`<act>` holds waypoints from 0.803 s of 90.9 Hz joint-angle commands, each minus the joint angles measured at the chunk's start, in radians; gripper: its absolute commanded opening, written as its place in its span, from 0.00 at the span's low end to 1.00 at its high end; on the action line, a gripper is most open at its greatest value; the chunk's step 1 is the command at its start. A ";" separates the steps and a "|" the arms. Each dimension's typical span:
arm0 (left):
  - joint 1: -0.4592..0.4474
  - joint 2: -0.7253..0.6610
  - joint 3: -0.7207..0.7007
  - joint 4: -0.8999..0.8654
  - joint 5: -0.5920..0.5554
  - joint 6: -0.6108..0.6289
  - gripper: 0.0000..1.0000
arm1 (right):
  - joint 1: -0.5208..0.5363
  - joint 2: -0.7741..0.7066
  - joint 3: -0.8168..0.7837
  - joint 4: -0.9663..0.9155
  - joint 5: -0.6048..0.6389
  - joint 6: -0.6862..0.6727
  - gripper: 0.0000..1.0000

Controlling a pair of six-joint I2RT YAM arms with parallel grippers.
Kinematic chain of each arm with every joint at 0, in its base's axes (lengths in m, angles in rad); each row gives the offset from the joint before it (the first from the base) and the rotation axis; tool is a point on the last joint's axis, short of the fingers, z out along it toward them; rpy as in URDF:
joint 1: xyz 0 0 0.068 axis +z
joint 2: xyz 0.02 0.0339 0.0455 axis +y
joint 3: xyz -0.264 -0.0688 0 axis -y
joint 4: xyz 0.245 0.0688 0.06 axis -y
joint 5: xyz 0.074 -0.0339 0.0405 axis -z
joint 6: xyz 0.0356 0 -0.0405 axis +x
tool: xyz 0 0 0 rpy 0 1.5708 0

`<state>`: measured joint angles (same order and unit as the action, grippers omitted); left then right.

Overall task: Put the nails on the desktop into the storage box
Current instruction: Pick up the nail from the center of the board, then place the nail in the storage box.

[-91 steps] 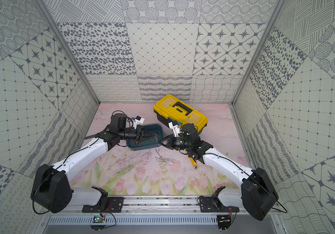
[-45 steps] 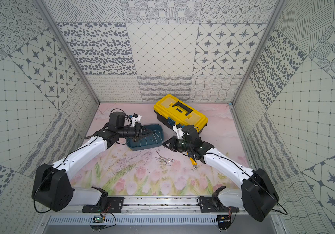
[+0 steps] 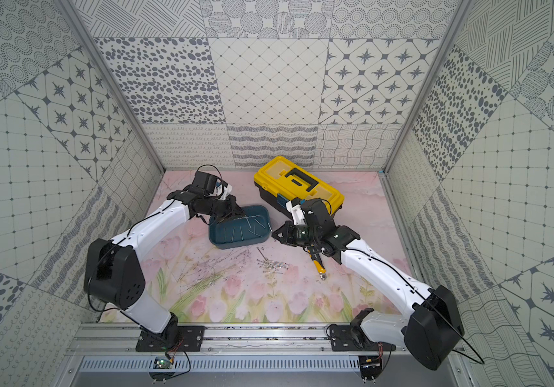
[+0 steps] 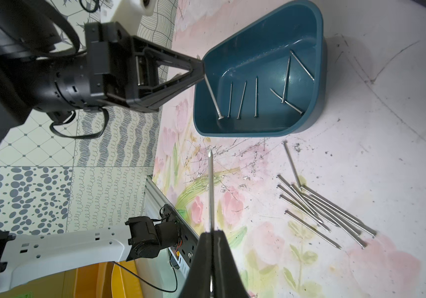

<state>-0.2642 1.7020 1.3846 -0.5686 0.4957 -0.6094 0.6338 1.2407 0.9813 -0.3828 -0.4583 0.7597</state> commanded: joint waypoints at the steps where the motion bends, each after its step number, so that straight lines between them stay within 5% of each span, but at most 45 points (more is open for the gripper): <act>1: 0.011 0.118 0.120 -0.197 -0.158 0.194 0.00 | 0.006 -0.034 0.033 -0.053 0.036 -0.050 0.00; 24: 0.011 0.269 0.221 -0.244 -0.193 0.269 0.00 | 0.007 -0.052 0.037 -0.084 0.057 -0.057 0.00; 73: -0.012 0.371 0.164 -0.193 -0.221 0.295 0.00 | 0.003 -0.058 0.021 -0.102 0.058 -0.048 0.00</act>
<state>-0.2657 2.0506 1.5658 -0.7498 0.3031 -0.3592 0.6346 1.2095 0.9874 -0.4911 -0.4126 0.7219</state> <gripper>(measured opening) 0.054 0.080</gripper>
